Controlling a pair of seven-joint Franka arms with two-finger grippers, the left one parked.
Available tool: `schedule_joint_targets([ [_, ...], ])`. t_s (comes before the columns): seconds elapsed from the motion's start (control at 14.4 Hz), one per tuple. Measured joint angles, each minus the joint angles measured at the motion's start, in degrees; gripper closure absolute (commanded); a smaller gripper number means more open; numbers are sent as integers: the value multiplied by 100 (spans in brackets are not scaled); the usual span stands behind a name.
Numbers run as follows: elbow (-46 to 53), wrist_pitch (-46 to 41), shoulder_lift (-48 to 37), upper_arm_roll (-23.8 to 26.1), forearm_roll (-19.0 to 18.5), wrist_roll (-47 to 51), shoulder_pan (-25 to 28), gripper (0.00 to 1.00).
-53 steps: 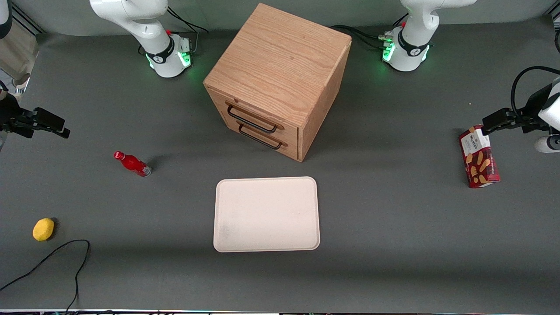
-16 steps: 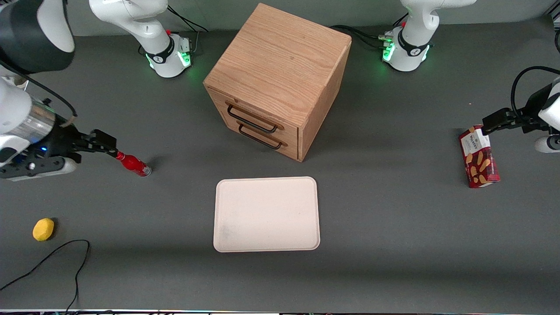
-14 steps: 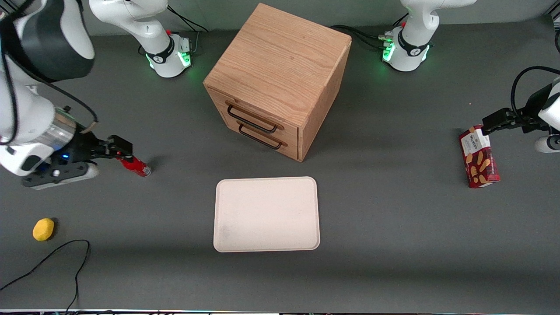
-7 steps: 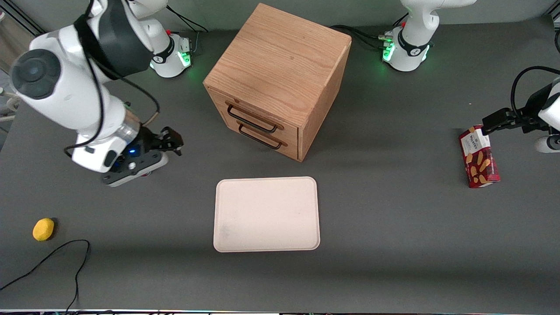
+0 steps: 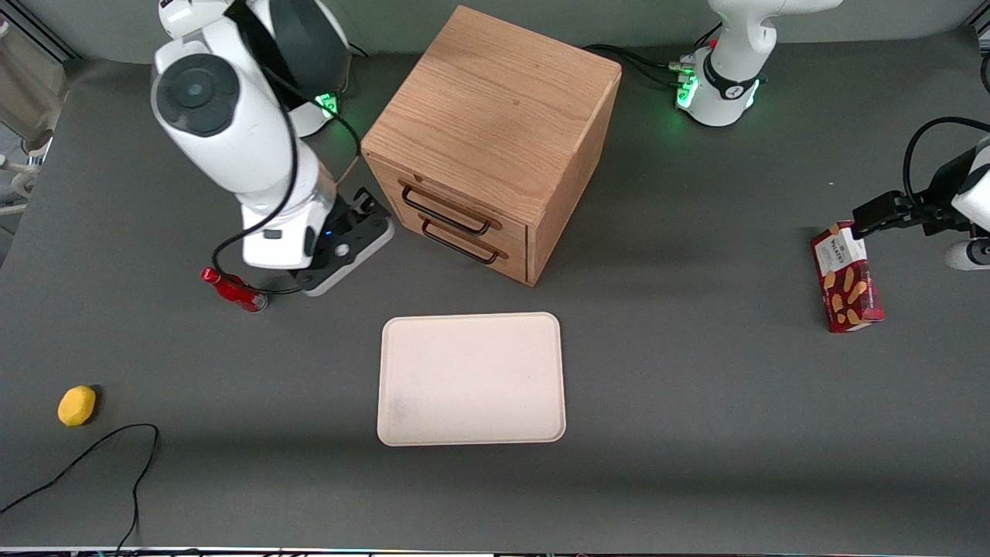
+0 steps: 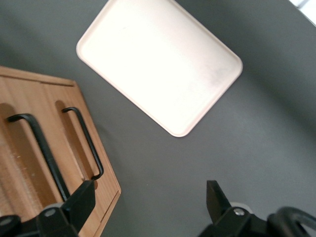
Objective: Open upper drawer
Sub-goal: 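Move the right gripper toward the upper drawer's black handle, then lower the right gripper onto the upper drawer handle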
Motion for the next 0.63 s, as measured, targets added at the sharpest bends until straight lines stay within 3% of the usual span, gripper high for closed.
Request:
schedule_joint_targets([
  [0.63, -10, 170, 138, 20, 0, -988, 440, 0],
])
